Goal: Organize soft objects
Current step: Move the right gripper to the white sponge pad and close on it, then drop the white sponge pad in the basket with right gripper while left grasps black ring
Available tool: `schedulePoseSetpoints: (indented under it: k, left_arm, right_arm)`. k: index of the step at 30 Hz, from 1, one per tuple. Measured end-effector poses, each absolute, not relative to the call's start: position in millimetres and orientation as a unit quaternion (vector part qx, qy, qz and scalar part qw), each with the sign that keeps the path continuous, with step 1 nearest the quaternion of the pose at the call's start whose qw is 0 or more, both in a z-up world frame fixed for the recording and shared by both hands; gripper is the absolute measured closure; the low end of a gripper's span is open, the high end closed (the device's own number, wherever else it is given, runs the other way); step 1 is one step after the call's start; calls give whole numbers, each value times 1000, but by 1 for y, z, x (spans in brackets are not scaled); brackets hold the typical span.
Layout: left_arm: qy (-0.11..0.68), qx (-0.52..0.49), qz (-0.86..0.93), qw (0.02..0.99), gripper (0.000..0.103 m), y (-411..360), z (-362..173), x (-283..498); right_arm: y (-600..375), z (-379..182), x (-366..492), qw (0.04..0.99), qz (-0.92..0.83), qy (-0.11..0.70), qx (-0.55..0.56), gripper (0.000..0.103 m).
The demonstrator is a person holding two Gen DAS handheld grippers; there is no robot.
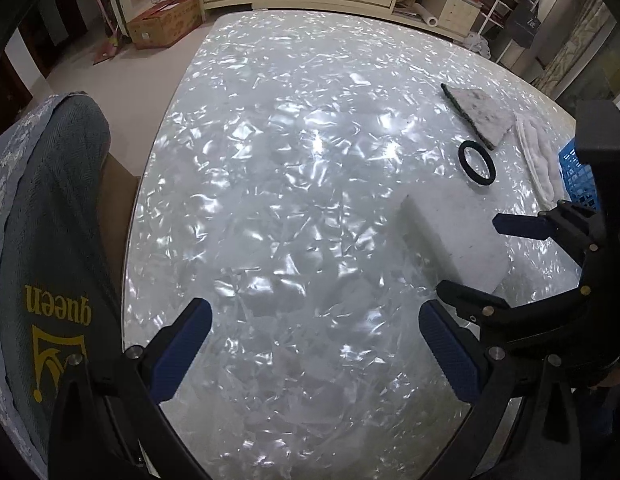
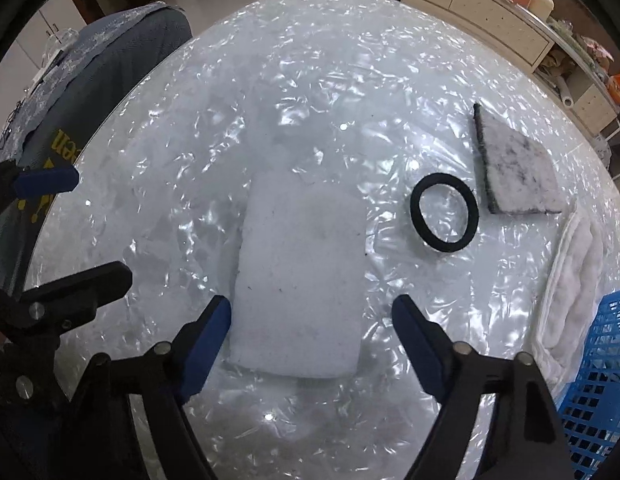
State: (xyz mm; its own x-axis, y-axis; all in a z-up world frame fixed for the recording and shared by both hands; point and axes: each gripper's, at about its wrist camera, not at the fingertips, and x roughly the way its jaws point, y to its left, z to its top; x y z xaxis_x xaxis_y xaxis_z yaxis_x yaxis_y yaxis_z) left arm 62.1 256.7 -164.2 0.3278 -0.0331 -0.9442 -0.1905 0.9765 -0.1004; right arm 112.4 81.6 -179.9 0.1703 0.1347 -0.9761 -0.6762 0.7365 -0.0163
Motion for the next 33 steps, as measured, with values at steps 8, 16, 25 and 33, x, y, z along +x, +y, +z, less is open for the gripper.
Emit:
schedulePoseSetpoints:
  k: [8, 16, 25, 33]
  left_arm:
    - [573, -96, 48, 812, 0, 254, -162, 63]
    - [554, -90, 37, 827, 0, 241, -146, 67]
    - [534, -64, -23, 843, 0, 194, -115, 86]
    - [537, -21, -60, 841, 0, 155, -99, 107]
  right_arm:
    - [90, -180, 105, 736, 288, 567, -232, 51]
    - [58, -167, 104, 746, 279, 565, -214, 54]
    - [0, -123, 110, 770, 254, 551, -199, 54]
    - [-54, -81, 119, 796, 230, 528, -185, 54]
